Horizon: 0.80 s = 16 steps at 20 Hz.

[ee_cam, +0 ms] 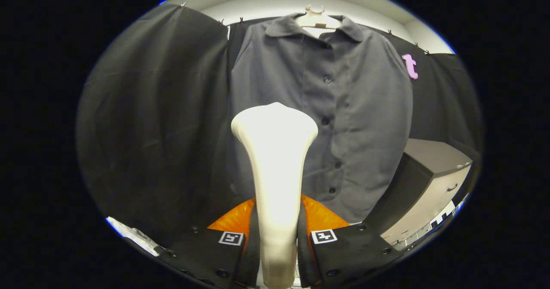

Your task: Iron the clothes twice with a garment steamer, once on the left side and once on the right side.

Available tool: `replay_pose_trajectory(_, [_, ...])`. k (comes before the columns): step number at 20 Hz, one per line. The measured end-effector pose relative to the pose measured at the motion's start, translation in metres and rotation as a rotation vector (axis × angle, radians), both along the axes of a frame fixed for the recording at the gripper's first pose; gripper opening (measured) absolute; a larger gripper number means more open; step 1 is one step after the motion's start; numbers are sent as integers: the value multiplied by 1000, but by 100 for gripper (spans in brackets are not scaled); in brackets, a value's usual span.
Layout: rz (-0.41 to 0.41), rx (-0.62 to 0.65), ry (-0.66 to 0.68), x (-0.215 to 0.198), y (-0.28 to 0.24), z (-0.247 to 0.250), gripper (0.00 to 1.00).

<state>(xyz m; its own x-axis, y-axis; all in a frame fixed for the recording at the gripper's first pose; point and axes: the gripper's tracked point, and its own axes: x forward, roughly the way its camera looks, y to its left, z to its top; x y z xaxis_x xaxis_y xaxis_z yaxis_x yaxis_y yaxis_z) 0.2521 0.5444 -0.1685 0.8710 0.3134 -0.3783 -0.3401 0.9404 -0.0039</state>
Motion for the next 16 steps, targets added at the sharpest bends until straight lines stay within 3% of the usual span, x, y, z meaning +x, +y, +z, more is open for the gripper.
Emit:
replay_pose_trajectory(7, [-57,84,-175,23,-68,101,43])
replay_pose_trajectory(16, [-135,102,-338,16,-180,176,43])
